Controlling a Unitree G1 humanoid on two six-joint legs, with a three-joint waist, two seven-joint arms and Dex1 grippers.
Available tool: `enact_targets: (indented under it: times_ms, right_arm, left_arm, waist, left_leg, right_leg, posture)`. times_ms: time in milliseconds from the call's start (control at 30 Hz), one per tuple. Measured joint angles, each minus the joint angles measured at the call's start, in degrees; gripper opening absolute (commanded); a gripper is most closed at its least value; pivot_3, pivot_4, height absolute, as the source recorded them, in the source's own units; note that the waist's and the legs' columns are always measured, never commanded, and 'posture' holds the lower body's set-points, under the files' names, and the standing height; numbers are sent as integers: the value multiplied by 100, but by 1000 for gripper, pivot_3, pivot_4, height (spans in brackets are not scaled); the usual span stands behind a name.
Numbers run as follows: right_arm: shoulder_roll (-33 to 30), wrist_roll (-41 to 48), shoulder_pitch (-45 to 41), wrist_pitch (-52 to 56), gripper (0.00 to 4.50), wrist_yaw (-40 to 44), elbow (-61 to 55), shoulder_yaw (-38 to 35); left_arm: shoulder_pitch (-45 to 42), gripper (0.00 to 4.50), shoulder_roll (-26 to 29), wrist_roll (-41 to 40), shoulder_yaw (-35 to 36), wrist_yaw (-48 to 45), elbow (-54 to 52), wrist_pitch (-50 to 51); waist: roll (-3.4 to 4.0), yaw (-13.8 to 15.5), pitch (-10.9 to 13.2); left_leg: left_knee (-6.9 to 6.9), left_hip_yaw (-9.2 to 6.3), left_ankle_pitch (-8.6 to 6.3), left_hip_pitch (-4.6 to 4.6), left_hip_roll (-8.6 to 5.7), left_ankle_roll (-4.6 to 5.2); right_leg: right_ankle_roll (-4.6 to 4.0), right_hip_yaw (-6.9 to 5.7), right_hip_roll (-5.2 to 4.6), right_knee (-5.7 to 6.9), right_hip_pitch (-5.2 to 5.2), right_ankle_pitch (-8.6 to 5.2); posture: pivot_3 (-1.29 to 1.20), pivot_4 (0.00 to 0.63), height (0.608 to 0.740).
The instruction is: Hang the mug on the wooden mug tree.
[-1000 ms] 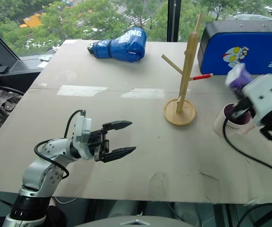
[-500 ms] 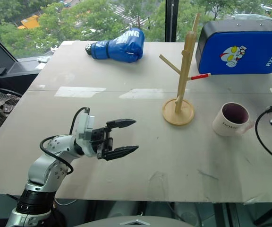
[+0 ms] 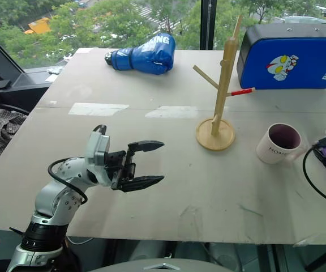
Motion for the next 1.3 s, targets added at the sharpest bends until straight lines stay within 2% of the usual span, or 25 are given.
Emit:
enact_targets:
  times_ms: [100,167,267,400,533,800,1033,1067,1133,1300]
  right_arm:
    - [329,261,219,471,4320,-82,-856,-358]
    - [1185,302,419,993,4320,-647,-1853,-445]
    - [2082,294,617,1357,4320,-1218,-2515,-22]
    - [2815,124,621,1455,4320,-1862,-2855,501]
    - [3045,-85,606,1318,4320,-2218,-2793,701]
    - [3073,-84,575,935,4320,-2320,-2204,606]
    - [3072,-95,75,539,4320,-2375,-1396,686]
    - [3073,-123,-79,412,3937,-2425,-1091,774]
    - [3073,-144,-141,330,3618,-2452,-903,807]
    - [3073,-213,-465,-63,1158,-2550,-328,913]
  left_arm:
    - [-16,4500,1,8,-7,-81,118,-20]
    - [-16,4500,6,32,-5,-137,223,-63]
    - [-20,4500,1,65,-10,-184,298,-92]
    - [-28,4500,1,67,-13,-212,298,-97]
    - [-44,4500,13,75,-14,-246,298,-97]
    - [-10,4500,49,74,-12,-111,241,-75]
    - [52,4500,67,71,-8,48,54,-15]
    - [62,4500,74,71,-7,75,53,-7]
    - [64,4500,84,71,-6,89,49,-7]
    - [110,4500,130,67,2,196,-82,10]
  waist:
    - [-4,-45,-1]
    - [-7,-41,-3]
    - [-3,-42,-2]
    - [-3,-45,-2]
    - [-3,-36,-2]
    - [-2,-55,-2]
    - [-2,-58,-2]
    - [-2,-58,-2]
    - [-1,-58,-1]
    - [0,-55,-1]
  left_leg:
    - [1,2,-1,7,-1,2]
    - [-1,-3,-1,8,0,2]
    - [1,1,-1,7,-2,1]
    - [2,5,-1,8,-6,0]
    - [0,1,0,8,-5,-2]
    - [-1,4,-1,9,-4,0]
    - [-1,5,-1,11,-5,1]
    - [-2,6,-1,10,-4,1]
    - [-2,7,-1,10,-5,1]
    - [-2,7,-1,10,-5,0]
  right_leg:
    - [1,7,1,4,2,1]
    - [0,6,2,6,0,0]
    - [0,12,-1,9,-4,0]
    - [1,19,-3,7,-6,1]
    - [0,12,0,7,-8,0]
    - [0,16,3,9,-8,0]
    - [0,17,4,9,-8,0]
    - [0,17,4,9,-8,0]
    - [0,18,4,9,-8,0]
    - [0,18,4,9,-8,0]
  posture:
    - [0,150,740]
    - [0,150,740]
    - [0,150,740]
    - [0,150,740]
    - [0,150,740]
    - [0,150,740]
    - [0,150,740]
    - [0,150,740]
    - [0,150,740]
    - [0,150,740]
